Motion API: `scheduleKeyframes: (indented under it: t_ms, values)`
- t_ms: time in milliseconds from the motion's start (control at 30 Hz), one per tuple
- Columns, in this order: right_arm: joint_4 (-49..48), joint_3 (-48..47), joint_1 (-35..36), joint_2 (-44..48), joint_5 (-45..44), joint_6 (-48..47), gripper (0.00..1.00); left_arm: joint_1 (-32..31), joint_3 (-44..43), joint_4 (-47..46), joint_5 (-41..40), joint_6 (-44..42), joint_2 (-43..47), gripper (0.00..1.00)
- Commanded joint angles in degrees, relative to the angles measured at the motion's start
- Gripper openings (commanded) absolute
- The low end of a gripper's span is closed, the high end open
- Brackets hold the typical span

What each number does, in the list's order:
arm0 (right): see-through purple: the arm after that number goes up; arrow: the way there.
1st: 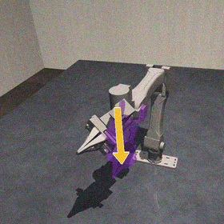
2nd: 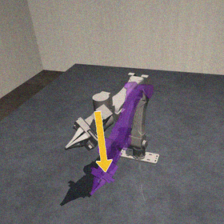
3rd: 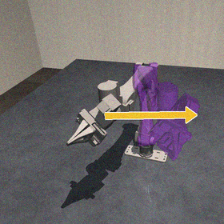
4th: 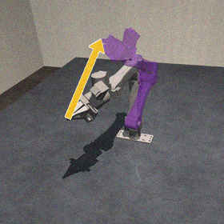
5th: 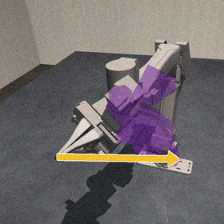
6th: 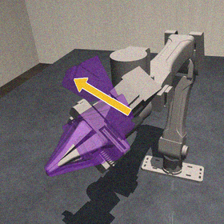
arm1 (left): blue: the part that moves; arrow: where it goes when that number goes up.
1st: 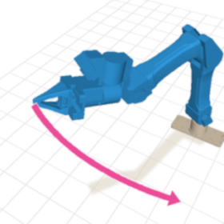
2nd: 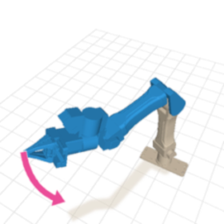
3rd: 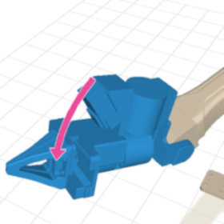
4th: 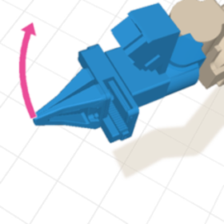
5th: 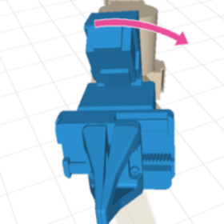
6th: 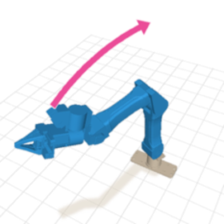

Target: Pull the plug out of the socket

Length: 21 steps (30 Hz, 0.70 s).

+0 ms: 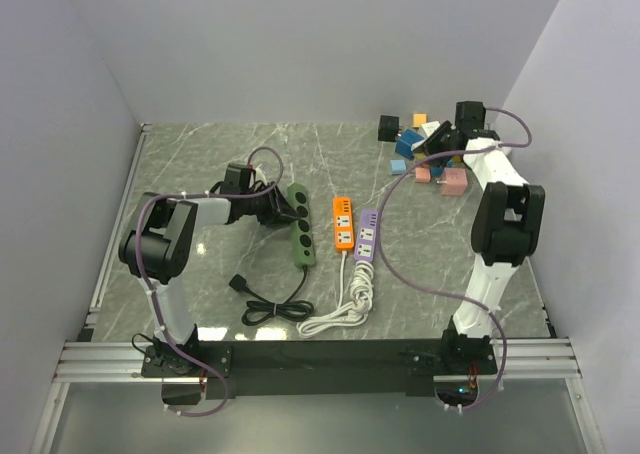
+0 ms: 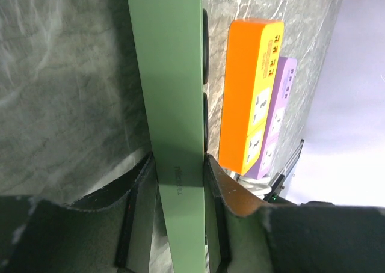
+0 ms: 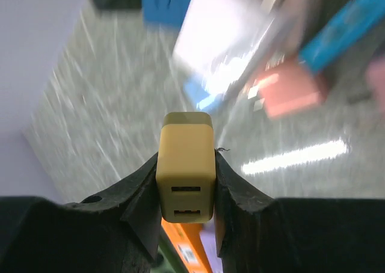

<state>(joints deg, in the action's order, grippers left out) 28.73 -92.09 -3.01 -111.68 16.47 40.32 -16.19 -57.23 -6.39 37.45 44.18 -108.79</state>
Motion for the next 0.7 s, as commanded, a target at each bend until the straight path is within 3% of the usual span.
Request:
scheduleKeyframes:
  t_ms: [0,167,200,300,367,567,667]
  values:
    - [-8.25,-8.69,-2.08,-3.18,-0.91,8.01,0.0,-0.69,1.51,-0.11,1.13,-1.73,3.58,0.33]
    - [-15.7,-8.46,-4.46,-5.66,-1.62,16.01,0.0,-0.78,3.27,1.12,-0.88,-1.03,9.29,0.55]
    - [-16.24,-8.54,-4.81,-6.0,-1.53,16.72,0.0,-0.78,3.7,1.21,-1.76,-0.86,10.17,0.69]
    - [-17.39,-8.37,-6.13,-7.15,-1.79,18.83,0.0,-0.78,3.8,1.73,-2.82,-0.42,12.9,0.89]
    - [-19.05,-7.4,-7.18,-7.41,-2.49,20.5,0.0,-0.78,3.8,2.0,-3.26,-0.41,14.39,0.96]
    - [-20.73,-10.63,-9.47,-11.45,-0.92,25.33,0.05,-0.69,0.46,4.81,-4.14,-1.29,15.1,0.99]
    - [-19.77,-14.15,-9.74,-14.17,0.66,27.44,0.16,-0.69,-1.03,6.13,-4.23,-1.9,14.84,0.99]
